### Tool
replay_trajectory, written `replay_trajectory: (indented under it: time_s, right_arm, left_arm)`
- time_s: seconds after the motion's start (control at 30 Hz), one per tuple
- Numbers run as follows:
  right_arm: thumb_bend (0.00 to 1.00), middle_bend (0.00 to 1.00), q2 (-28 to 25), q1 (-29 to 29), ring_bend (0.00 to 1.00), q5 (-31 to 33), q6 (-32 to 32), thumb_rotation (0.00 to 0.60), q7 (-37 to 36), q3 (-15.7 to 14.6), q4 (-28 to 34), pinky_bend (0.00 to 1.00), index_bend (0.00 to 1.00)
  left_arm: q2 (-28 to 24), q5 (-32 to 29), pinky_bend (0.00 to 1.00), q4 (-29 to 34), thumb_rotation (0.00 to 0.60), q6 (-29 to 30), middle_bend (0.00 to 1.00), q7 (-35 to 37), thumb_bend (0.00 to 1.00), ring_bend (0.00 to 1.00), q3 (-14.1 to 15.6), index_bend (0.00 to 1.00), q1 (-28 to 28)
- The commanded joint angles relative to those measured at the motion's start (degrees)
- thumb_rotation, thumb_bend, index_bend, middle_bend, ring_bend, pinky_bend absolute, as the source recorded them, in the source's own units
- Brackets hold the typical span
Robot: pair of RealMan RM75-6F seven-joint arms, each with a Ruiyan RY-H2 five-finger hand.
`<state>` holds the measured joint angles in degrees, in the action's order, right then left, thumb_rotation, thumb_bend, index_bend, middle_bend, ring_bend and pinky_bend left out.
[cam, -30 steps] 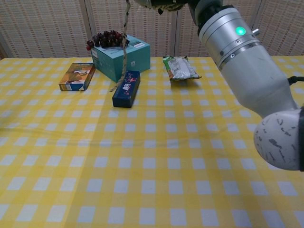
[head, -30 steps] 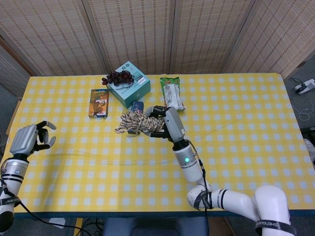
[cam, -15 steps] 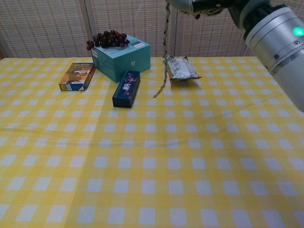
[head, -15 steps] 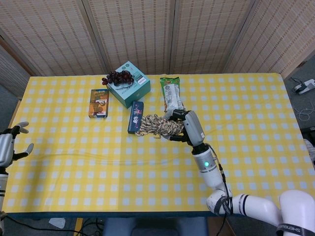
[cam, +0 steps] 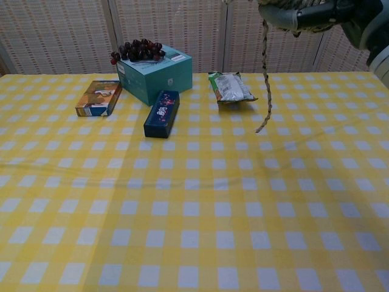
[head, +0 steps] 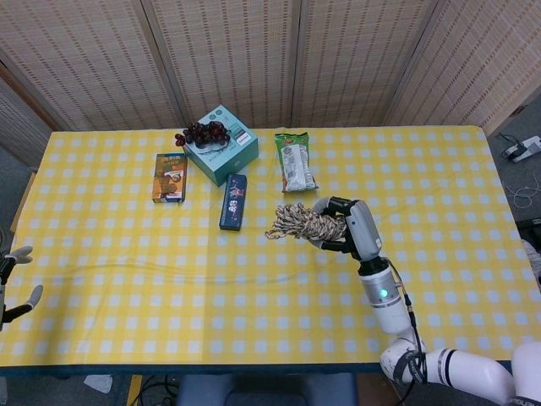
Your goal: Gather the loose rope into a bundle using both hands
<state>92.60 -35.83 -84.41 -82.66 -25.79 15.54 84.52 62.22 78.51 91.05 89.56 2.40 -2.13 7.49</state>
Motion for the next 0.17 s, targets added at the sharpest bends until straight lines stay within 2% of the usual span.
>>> replay_trajectory:
  time_s: [0.03, 0.17]
  right_arm:
    - [0.26, 0.74, -0.3, 0.4, 0.61, -0.2, 0.0, 0.6, -0.1, -0.1, 0.3, 0.66, 0.94]
    - [0.26, 0.74, -0.3, 0.5, 0.61, -0.6, 0.1, 0.6, -0.1, -0.1, 0.5, 0.66, 0.94]
  left_arm:
    - [-0.2, 1.2, 0.29, 1.2, 0.6, 1.1, 0.34, -0.7, 0.31, 0.31, 0.7, 0.26, -1.2]
    - [-0.2, 1.9, 0.28, 1.9, 0.6, 1.2, 0.34, -1.6, 0.31, 0.31, 0.8, 0.26, -1.9]
